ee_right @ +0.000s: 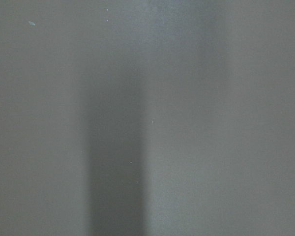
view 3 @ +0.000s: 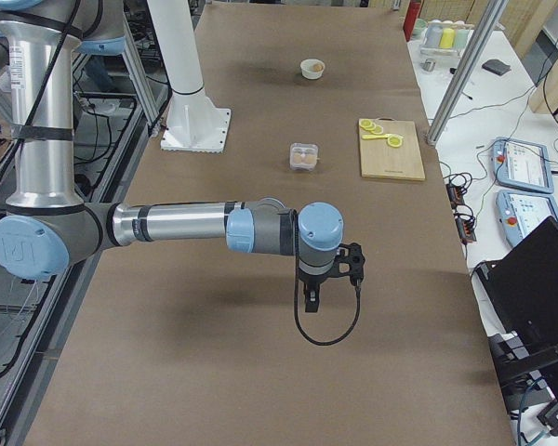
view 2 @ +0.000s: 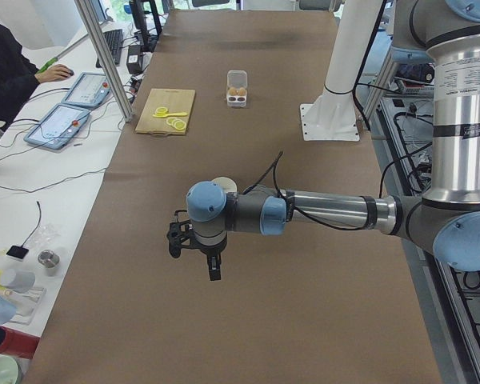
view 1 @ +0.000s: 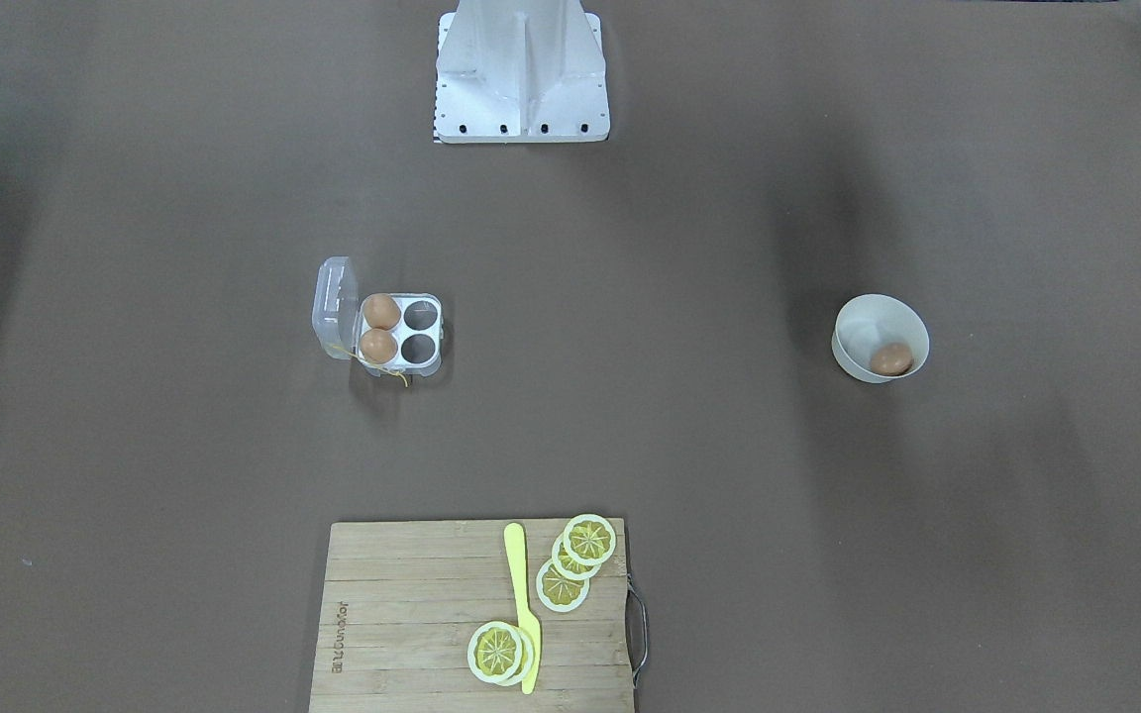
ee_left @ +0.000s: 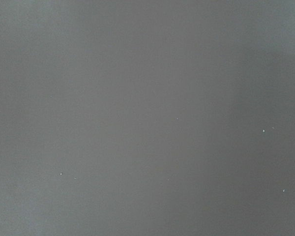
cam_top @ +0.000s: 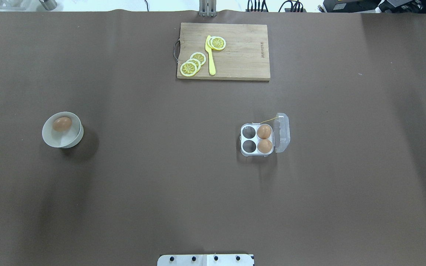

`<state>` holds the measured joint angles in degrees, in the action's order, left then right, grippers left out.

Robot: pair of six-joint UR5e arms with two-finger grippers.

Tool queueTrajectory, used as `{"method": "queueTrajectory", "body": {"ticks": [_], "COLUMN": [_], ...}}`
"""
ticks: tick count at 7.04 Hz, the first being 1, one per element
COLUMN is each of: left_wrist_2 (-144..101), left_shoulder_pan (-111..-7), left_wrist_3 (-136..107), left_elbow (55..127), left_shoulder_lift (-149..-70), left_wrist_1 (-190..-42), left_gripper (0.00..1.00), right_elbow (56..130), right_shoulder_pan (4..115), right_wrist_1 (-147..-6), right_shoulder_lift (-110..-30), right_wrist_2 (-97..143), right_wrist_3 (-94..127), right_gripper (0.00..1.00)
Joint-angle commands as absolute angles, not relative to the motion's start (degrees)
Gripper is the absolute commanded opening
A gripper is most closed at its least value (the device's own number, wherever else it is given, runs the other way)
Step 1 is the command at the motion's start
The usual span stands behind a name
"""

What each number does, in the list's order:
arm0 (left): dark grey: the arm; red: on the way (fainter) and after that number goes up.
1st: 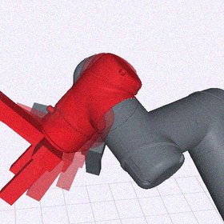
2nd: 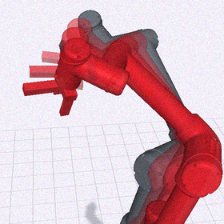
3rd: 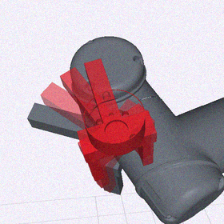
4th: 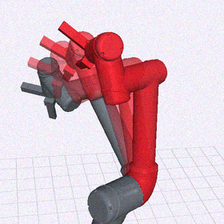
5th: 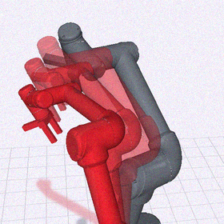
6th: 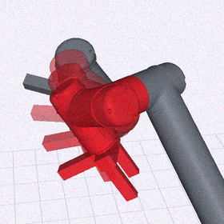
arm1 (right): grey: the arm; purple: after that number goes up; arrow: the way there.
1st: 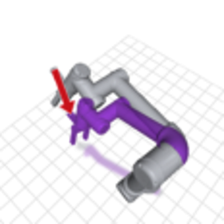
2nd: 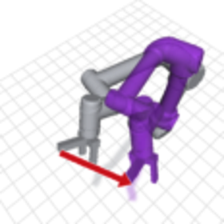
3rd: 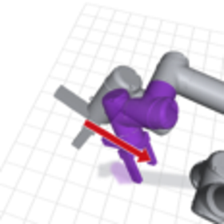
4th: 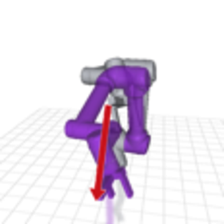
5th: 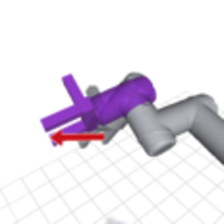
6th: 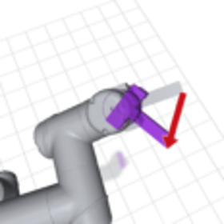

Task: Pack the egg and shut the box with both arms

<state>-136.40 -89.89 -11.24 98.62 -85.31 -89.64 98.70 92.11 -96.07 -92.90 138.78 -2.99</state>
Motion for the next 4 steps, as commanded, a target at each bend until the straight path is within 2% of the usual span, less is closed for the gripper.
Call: {"method": "queueTrajectory", "body": {"ticks": [1,2,4], "left_wrist_2": [-136.7,-136.8,-137.2], "left_shoulder_pan": [-89.9,-88.7,-86.2], "left_wrist_3": [-11.2,-11.3,-14.6], "left_elbow": [102.9,105.4,105.3], "left_shoulder_lift": [-86.1,-86.5,-89.8], "left_wrist_1": [-89.0,-89.6,-89.9], "left_gripper": [0.98,0.98,0.98], "right_elbow": [98.7,98.8,98.8], "right_shoulder_pan": [92.1,92.1,92.1], "right_wrist_1": [-96.1,-96.1,-96.1], "right_shoulder_lift": [-92.9,-92.9,-92.8], "right_wrist_2": [138.8,138.8,138.9], "right_wrist_3": [-3.0,-3.0,-3.0], "right_gripper": [1.00,1.00,1.00]}}
